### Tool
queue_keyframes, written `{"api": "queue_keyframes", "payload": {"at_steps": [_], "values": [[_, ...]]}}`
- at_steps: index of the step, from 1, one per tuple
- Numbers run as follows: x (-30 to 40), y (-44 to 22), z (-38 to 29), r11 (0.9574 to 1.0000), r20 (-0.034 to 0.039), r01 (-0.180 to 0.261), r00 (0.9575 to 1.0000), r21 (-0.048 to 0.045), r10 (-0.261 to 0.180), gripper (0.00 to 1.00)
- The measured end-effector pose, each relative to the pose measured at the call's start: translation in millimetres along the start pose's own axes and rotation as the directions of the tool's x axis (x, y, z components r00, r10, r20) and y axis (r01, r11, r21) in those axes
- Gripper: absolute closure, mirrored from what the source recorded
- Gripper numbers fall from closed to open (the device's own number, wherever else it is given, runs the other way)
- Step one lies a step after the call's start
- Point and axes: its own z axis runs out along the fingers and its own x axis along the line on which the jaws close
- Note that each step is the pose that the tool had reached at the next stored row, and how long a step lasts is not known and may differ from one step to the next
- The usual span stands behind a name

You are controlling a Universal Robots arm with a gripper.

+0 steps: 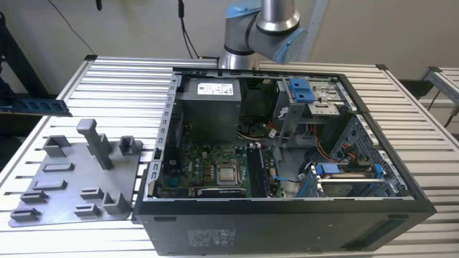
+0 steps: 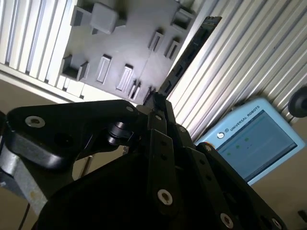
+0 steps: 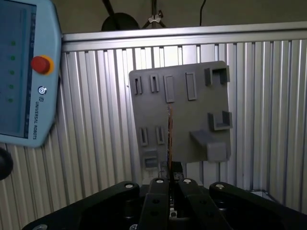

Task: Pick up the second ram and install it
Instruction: 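Pick up the second ram and move it above second insertion slot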

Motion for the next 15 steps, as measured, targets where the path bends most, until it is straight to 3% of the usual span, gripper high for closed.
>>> {"api": "queue_keyframes", "payload": {"at_steps": [15], "values": [[-2.2,-30.8,1.1,1.0,0.0001,0.0,1.0,0.0,0.0,0.86]]}}
